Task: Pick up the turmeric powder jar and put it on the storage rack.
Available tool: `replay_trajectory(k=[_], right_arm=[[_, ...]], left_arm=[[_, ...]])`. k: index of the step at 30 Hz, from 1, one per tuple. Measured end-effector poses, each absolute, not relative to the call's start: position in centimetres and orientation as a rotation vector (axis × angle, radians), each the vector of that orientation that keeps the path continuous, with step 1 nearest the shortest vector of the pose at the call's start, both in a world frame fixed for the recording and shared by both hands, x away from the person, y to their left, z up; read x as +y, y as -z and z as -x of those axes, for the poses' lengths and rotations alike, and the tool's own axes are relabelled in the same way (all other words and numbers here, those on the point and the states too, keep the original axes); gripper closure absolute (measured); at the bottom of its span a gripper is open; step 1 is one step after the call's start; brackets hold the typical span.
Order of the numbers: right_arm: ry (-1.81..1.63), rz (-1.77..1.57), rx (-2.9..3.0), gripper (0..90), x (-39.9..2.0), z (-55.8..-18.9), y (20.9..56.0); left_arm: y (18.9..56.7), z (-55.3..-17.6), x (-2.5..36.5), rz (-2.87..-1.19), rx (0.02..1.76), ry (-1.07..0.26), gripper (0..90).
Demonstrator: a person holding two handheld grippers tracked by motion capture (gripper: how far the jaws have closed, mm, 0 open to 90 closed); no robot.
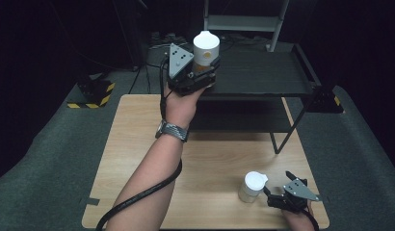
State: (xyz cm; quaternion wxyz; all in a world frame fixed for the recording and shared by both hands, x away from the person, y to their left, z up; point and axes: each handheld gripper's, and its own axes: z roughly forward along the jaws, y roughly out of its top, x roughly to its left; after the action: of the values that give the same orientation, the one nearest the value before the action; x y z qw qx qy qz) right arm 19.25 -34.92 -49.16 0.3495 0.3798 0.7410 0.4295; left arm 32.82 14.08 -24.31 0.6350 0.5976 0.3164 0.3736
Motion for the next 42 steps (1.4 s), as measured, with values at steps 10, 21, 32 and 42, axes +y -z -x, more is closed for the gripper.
replay_trajectory(k=[10, 21, 32, 42], right_arm=[[-1.113, -0.982, 1.923, 0.6, -35.0, -19.3, 49.1], [-1.109, -0.976, 1.925, 0.5, -34.9, -19.3, 49.1], [-1.112, -0.978, 1.925, 0.6, -34.9, -19.3, 49.1], [-1.107, -0.971, 1.929, 0.5, -34.9, -19.3, 49.1]], left_arm=[[24.5, -33.3, 13.9, -1.366, 0.733, -0.844, 30.5], [24.6, -33.5, 13.8, -1.358, 0.745, -0.835, 30.3], [24.5, -33.7, 13.7, -1.362, 0.749, -0.83, 29.3], [24.4, -32.6, 13.3, -1.362, 0.762, -0.857, 8.3]])
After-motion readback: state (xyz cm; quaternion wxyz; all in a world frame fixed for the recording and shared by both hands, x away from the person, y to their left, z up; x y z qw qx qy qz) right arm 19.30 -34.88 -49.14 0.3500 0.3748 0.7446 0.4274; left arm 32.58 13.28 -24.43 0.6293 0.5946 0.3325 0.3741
